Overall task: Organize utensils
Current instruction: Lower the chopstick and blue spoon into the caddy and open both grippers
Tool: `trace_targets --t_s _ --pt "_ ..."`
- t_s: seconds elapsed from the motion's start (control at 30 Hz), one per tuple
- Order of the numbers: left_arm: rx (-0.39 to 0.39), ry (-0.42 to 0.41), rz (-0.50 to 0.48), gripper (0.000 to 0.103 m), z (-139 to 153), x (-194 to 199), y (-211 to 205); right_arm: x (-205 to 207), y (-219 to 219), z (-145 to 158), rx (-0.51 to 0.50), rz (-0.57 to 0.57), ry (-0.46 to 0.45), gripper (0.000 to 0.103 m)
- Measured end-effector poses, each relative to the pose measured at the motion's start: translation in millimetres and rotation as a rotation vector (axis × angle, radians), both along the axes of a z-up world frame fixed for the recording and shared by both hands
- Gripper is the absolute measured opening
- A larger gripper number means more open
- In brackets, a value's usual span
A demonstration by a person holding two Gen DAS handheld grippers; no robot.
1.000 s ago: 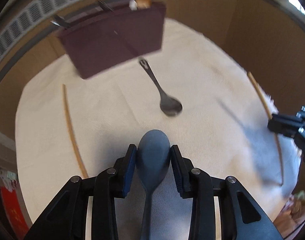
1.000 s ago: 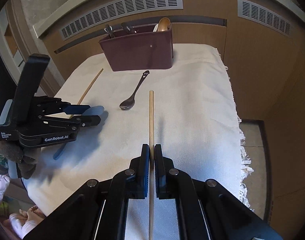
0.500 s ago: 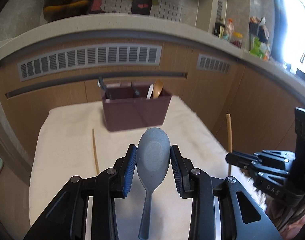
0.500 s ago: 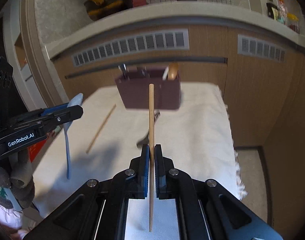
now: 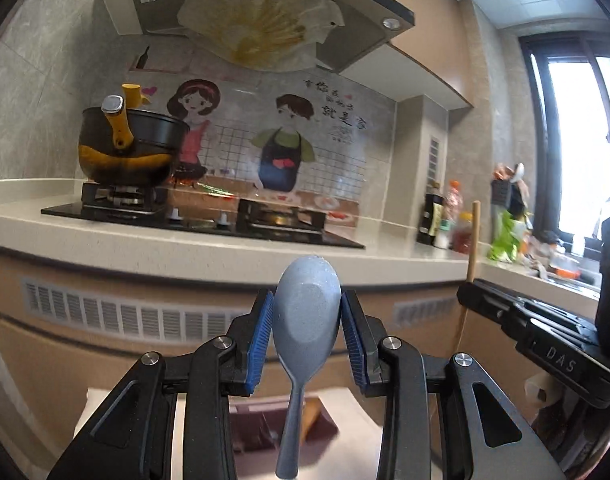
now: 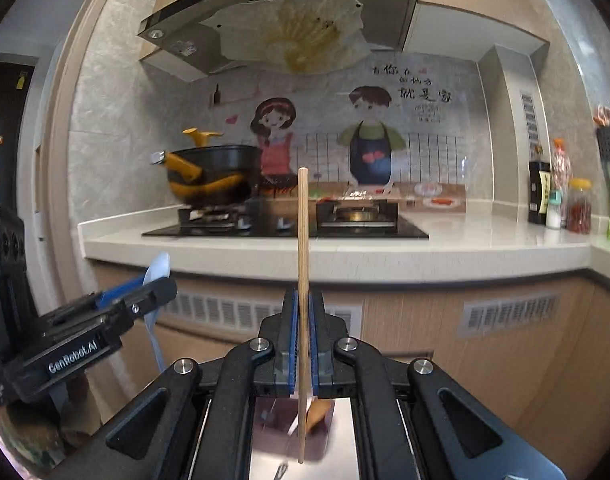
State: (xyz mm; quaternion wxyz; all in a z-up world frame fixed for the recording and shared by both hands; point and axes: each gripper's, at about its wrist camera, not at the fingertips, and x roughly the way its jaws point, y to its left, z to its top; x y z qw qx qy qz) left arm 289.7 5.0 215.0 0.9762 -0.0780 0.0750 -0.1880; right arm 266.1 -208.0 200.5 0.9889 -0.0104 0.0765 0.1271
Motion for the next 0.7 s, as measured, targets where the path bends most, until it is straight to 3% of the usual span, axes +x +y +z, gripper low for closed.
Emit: trace_targets --t_s 0.33,0.7 --pt "-0.025 0.059 0.010 0.036 -39 83 13 80 12 -47 -0.005 0.001 0.104 0.004" --pt "-0.024 0.173 -0.013 0.036 -94 114 20 125 21 -105 -0.013 0.025 0.240 0.004"
